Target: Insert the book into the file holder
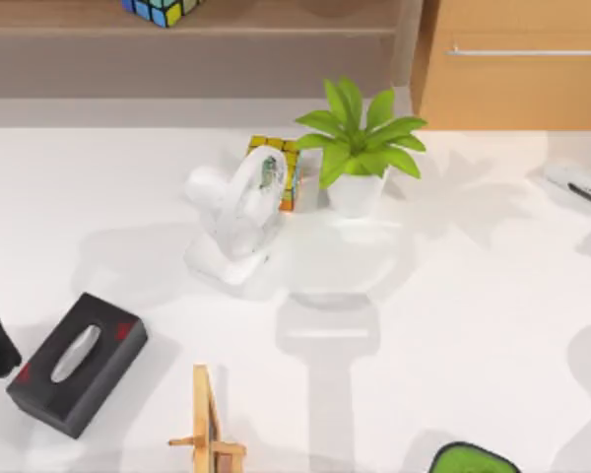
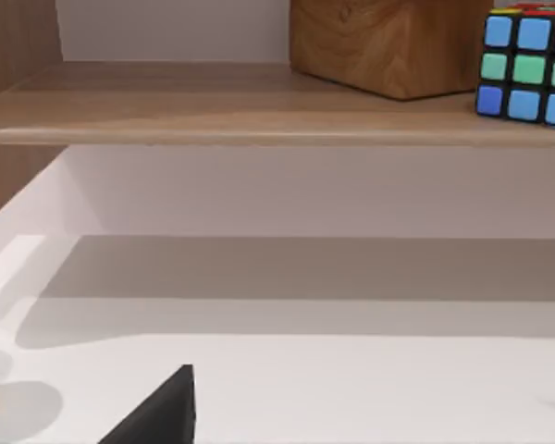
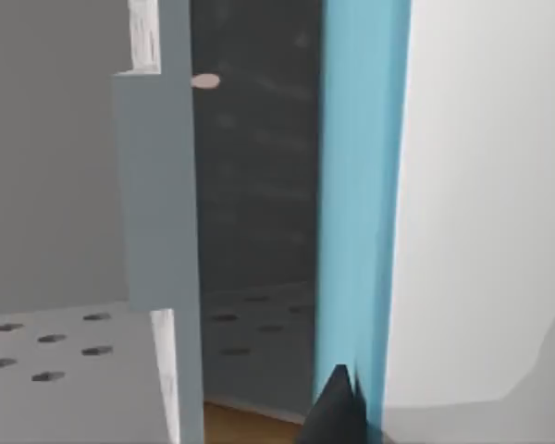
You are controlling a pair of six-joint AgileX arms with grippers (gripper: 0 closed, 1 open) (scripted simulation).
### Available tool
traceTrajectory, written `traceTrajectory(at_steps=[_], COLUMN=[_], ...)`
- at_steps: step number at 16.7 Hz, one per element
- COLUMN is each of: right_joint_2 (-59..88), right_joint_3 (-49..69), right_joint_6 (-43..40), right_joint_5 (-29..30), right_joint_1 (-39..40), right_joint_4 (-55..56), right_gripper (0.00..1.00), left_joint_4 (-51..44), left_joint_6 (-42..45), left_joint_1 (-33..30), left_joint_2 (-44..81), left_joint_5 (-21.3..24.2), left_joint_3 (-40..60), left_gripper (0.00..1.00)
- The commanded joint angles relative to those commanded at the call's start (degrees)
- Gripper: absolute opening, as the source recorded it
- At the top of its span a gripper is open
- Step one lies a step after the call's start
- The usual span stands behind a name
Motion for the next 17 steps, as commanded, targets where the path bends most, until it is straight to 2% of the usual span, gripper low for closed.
traceTrajectory(at_steps=[8,17], right_joint_2=[5.38,10.53], right_joint_3=[4.11,10.41], right_joint_6=[0.76,1.39], right_joint_5=[-1.23,0.81], right_joint_1=[-0.79,1.27], right_joint_4=[1.03,0.21], right_gripper=[0.00,0.00], left_joint_4=[0.00,0.00], left_joint_6=[0.00,0.00], left_joint_1=[0.00,0.00], left_joint_2=[0.00,0.00], left_joint_5=[0.00,0.00], left_joint_3=[0.00,0.00], left_gripper=[1.00,1.00])
